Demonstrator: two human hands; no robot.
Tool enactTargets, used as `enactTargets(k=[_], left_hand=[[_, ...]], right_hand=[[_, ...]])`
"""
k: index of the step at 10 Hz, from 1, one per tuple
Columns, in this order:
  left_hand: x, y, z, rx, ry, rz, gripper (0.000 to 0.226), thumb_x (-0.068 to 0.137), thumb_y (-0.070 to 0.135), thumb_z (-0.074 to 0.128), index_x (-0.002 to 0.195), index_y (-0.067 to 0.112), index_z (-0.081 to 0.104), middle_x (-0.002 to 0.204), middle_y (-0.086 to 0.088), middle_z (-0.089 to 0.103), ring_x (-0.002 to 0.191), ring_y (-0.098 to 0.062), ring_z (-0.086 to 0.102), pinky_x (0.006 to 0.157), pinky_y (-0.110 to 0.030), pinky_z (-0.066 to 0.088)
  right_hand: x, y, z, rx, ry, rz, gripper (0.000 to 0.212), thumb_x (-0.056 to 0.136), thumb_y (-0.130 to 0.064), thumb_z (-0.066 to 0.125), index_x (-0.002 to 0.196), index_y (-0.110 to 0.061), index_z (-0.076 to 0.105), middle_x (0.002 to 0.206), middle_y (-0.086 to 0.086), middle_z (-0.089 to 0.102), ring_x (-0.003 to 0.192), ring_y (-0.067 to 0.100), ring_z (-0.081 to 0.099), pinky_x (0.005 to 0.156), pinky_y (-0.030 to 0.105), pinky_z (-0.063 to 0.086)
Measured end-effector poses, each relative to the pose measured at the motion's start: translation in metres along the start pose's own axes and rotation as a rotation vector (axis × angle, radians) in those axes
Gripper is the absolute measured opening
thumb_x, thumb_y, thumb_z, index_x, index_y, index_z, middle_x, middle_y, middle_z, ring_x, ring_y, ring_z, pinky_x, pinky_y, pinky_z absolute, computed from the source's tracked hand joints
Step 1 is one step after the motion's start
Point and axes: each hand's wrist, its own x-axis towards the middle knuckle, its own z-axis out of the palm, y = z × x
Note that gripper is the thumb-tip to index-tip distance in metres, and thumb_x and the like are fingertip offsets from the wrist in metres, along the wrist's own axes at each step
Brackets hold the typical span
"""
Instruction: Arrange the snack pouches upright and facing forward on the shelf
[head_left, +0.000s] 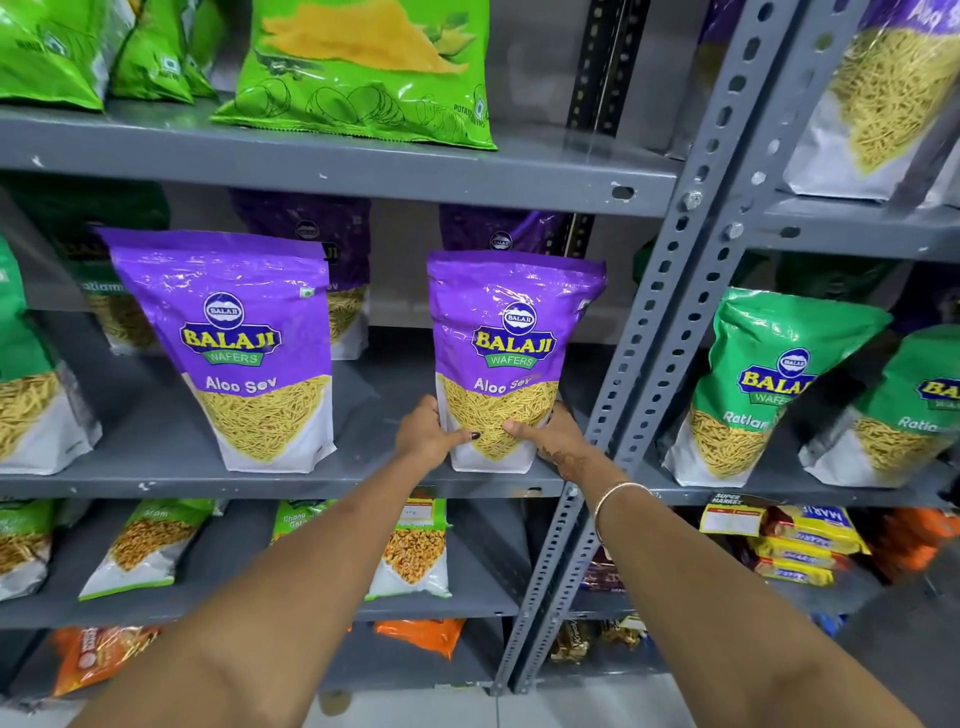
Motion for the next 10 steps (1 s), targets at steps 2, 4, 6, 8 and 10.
enactTargets(k=[2, 4, 6, 8, 10], left_hand=[[-0.002, 0.002, 0.0, 0.015, 0.009, -0.006, 0.052, 0.073, 0.02, 0.077, 0.113, 0.001, 0.051, 0.121, -0.015, 0.064, 0.111, -0.032, 0.06, 0.094, -0.047, 0.05], [0.0, 0.003, 0.001, 0.022, 0.012, -0.006, 0.052, 0.073, 0.021, 0.077, 0.113, 0.001, 0.051, 0.12, -0.015, 0.064, 0.11, -0.032, 0.061, 0.094, -0.048, 0.05], [0.0, 0.004, 0.001, 0.014, 0.017, -0.016, 0.05, 0.073, 0.02, 0.076, 0.112, 0.001, 0.051, 0.12, -0.015, 0.065, 0.11, -0.031, 0.061, 0.093, -0.047, 0.051], [0.002, 0.005, 0.001, 0.048, -0.035, -0.031, 0.057, 0.074, 0.022, 0.075, 0.118, 0.002, 0.045, 0.127, -0.015, 0.059, 0.116, -0.031, 0.056, 0.094, -0.042, 0.048], [-0.016, 0.01, -0.023, 0.192, 0.217, 0.203, 0.081, 0.079, 0.033, 0.069, 0.142, 0.003, 0.027, 0.149, -0.015, 0.034, 0.137, -0.031, 0.036, 0.11, -0.042, 0.034]], right_hand=[[0.001, 0.0, 0.0, -0.021, 0.018, 0.005, 0.059, 0.075, -0.001, 0.075, 0.128, 0.004, 0.05, 0.13, 0.023, 0.059, 0.12, 0.035, 0.057, 0.107, 0.05, 0.043], [0.001, 0.0, -0.001, -0.014, 0.031, 0.001, 0.06, 0.074, -0.002, 0.075, 0.129, 0.003, 0.05, 0.13, 0.022, 0.06, 0.12, 0.035, 0.057, 0.106, 0.049, 0.044], [0.0, -0.003, -0.001, -0.031, 0.043, 0.012, 0.064, 0.073, -0.004, 0.077, 0.13, 0.003, 0.047, 0.131, 0.021, 0.058, 0.121, 0.034, 0.056, 0.106, 0.047, 0.044], [-0.001, -0.006, -0.003, -0.08, 0.007, 0.019, 0.064, 0.074, -0.005, 0.076, 0.13, 0.001, 0.047, 0.133, 0.02, 0.057, 0.123, 0.033, 0.055, 0.107, 0.043, 0.043], [-0.021, -0.029, 0.009, -0.425, 0.329, -0.322, 0.097, 0.072, -0.029, 0.078, 0.147, -0.007, 0.021, 0.151, 0.012, 0.032, 0.141, 0.024, 0.031, 0.116, 0.041, 0.03]])
